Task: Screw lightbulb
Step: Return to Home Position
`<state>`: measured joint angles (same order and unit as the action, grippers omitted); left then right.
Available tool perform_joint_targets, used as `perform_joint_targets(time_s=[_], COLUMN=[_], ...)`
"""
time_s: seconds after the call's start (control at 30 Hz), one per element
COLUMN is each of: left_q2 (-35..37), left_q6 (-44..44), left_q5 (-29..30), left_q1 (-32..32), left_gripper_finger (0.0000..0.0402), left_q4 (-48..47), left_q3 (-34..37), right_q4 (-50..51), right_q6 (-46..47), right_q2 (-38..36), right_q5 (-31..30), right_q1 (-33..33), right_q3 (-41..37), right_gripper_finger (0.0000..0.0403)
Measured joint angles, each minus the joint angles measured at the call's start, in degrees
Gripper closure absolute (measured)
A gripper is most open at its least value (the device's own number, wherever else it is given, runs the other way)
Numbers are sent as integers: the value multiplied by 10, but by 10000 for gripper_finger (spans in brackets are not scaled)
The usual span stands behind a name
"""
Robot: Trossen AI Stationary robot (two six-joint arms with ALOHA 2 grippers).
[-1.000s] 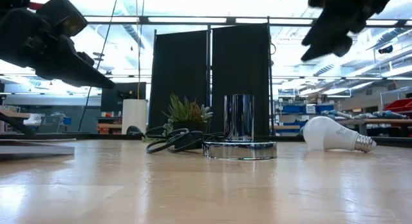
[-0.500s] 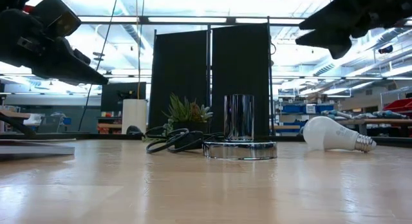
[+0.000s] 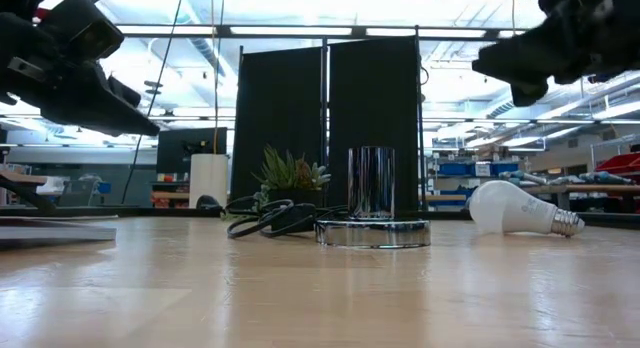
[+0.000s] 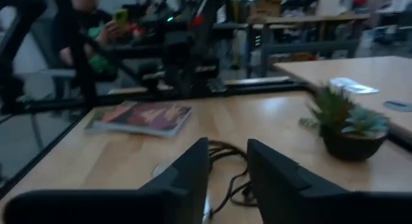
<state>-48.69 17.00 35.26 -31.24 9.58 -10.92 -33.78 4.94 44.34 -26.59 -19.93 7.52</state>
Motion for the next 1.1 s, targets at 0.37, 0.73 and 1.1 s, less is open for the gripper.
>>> perform_joint_targets(time_s=[0.37, 0.73, 1.1], left_q2=[0, 0, 0], left_q6=[33, 44, 13], left_q5=[-49, -49, -53], left_q1=[0, 0, 0], left_gripper_finger=[400, 401, 391], left_q4=[143, 112, 130], left_q3=[94, 105, 105], right_q4=[-45, 28, 25], right_q6=[-9, -27, -22], right_q2=[-3, -1, 0], right_q5=[129, 108, 73], right_q1=[35, 37, 37], right_q3=[-71, -72, -72], right_gripper_finger=[395, 396, 356])
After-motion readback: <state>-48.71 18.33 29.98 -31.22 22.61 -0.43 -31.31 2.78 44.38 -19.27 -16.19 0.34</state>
